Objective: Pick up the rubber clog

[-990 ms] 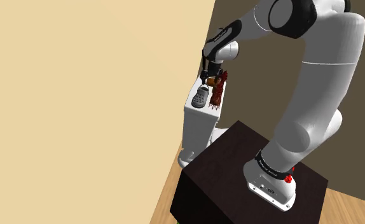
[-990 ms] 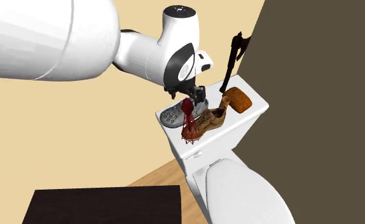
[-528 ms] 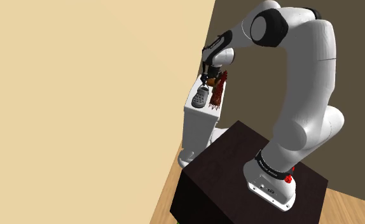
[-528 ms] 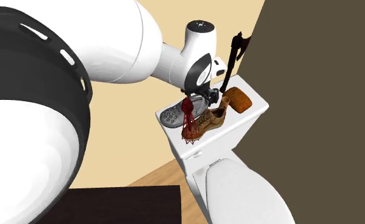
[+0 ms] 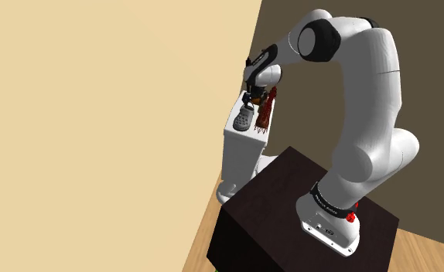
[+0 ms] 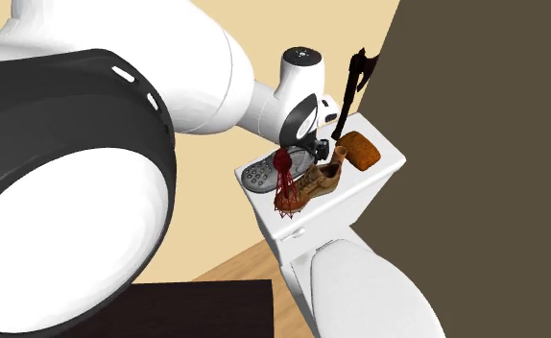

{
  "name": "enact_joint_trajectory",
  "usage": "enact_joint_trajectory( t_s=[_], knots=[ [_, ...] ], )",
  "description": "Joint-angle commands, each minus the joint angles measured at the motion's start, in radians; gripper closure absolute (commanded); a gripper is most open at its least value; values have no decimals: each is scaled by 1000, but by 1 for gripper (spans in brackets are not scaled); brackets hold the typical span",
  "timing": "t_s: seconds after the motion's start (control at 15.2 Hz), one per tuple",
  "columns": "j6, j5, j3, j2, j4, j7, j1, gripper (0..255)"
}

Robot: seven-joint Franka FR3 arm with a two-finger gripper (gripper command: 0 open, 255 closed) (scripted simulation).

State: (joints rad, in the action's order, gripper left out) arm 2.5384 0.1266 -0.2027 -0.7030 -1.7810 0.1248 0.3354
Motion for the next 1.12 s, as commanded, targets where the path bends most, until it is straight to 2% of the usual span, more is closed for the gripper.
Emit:
enact_joint_trajectory(
  t_s=[0.0, 0.07, 0.59, 1.06],
  knots=[
    [1, 1, -1, -7, -6, 0, 3, 0],
    [5, 1, -1, -4, -13, 0, 1, 255],
    [10, 1, -1, -2, -19, 0, 1, 255],
    [-48, -11, -13, 56, -19, -4, -7, 255]
  ],
)
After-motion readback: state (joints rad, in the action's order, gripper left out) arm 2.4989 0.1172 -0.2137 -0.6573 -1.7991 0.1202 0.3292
